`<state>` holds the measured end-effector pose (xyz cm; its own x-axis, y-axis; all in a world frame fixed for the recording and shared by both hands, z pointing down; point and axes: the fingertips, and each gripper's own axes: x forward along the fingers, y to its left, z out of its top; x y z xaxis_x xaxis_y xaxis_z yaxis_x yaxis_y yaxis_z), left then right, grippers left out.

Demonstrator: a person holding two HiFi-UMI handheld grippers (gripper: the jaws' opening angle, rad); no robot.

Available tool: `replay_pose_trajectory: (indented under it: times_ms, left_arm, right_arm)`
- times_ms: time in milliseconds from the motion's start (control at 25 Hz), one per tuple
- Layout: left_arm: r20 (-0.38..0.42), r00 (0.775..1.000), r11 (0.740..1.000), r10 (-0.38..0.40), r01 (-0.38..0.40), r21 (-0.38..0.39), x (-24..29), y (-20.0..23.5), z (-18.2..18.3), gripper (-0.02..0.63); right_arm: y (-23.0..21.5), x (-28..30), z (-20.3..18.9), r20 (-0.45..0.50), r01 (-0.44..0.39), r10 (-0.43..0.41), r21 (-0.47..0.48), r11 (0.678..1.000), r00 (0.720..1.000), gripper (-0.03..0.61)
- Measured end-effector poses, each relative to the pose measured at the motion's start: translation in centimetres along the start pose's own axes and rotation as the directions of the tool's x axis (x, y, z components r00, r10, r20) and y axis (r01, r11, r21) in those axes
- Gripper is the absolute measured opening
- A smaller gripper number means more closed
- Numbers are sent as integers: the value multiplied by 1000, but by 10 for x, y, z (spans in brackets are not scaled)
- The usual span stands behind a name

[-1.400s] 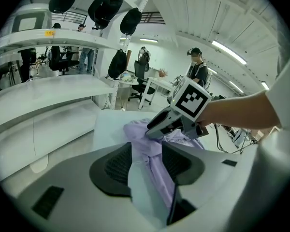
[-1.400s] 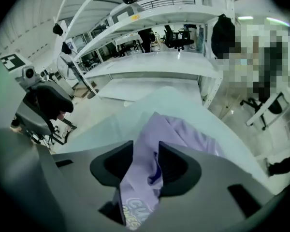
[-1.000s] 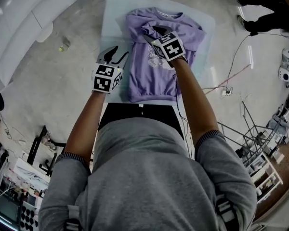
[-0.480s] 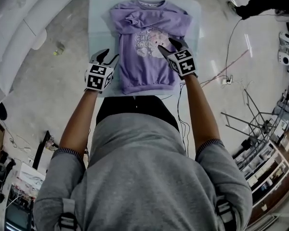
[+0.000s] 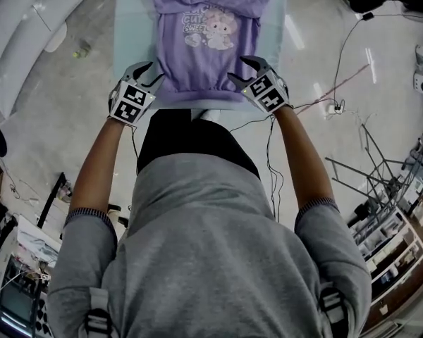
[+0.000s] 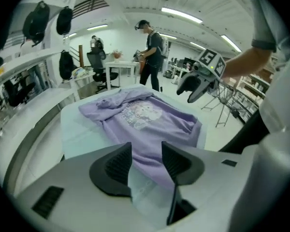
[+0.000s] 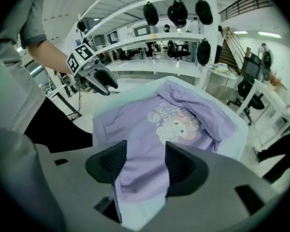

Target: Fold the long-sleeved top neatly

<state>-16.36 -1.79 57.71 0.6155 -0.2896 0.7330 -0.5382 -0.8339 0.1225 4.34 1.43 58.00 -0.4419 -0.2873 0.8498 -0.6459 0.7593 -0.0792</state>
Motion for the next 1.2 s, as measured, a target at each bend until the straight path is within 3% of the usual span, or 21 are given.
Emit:
replay_pose_trajectory:
  times_ms: [200,360,640,720,880,1200]
  left_arm:
    - [-67,995,972,-76,89,220,3,-51,-19,221]
    - [-128,979,932,-156,189,308,2,-79,-34,258]
    - [-228,951,823,-207,296,486,5,-123,-57,288]
    - [-259,943,799,-209,317,511,8,-132,-67,288]
    - [-292,933,776,-212,342,530,14,-140,-87,288]
    - [-351,905,771,-240,397,497,31,-132,-109,287]
  right_arm:
    - [36,-7,-37,-52,-78,73,-117,990,996,264]
    - [58,-4,-62,-118,-141,118,-205,969,986,267]
    - [82,2,-105,-217,-204,132,-356,912,967,267]
    - [86,6,-114,-229,-215,133,-383,898,964,252]
    - [92,19,-126,-259,-238,135,-423,874,956,213]
    - [85,33,-152,-339,-298,147,-451,841,929,190]
